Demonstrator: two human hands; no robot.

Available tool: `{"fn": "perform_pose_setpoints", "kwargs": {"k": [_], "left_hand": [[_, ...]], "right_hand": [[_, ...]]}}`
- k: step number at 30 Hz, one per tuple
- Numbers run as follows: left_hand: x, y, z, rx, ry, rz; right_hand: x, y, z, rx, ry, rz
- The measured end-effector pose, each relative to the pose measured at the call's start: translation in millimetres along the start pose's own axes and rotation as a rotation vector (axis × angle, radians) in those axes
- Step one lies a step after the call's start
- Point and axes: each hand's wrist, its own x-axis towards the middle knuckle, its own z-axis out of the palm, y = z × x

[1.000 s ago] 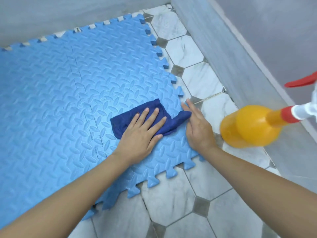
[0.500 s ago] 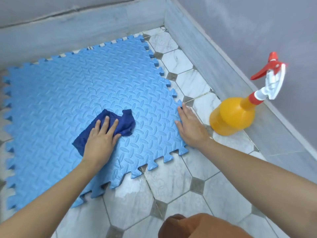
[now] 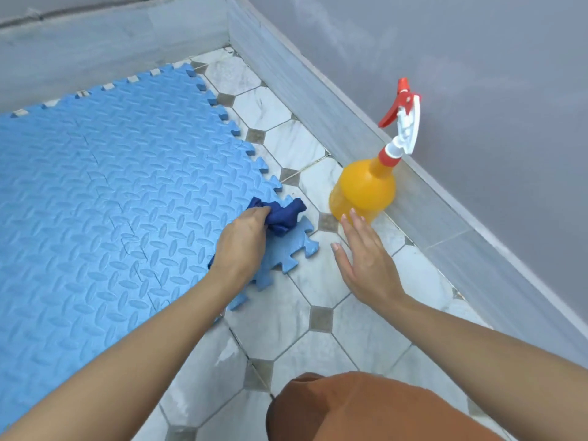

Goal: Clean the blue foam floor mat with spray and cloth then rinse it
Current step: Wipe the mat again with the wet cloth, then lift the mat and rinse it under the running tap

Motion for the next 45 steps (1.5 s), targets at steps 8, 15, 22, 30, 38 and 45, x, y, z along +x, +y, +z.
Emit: {"fn": "perform_pose_setpoints", "kwargs": {"k": [8,15,22,30,38,45], "left_hand": [[-12,111,48,-0.131,-0.188,0.251],[-11,103,40,0.012,-0.076,0.229],[4,24,-13,0.153,0.085,0.090],[17,-114,-124,0.299,0.344,-0.276],[-26,-240,-172,0.438,0.412,-0.677],[-46,-306,-156,0.363,0.257,-0.968]], "right_hand": [[-46,62,-39,-0.122,0.111,0.310],[-51,59,-47,-0.146,0.080,0.364],[-1,-4,-20,-0.031,0.059,0.064],[140,-93,19,0.025,-0.043,-0.110],[242,-168,75,-0.104,-0.222,-0.151],[250,-161,125,-0.164,-0.197,-0.079]]}}
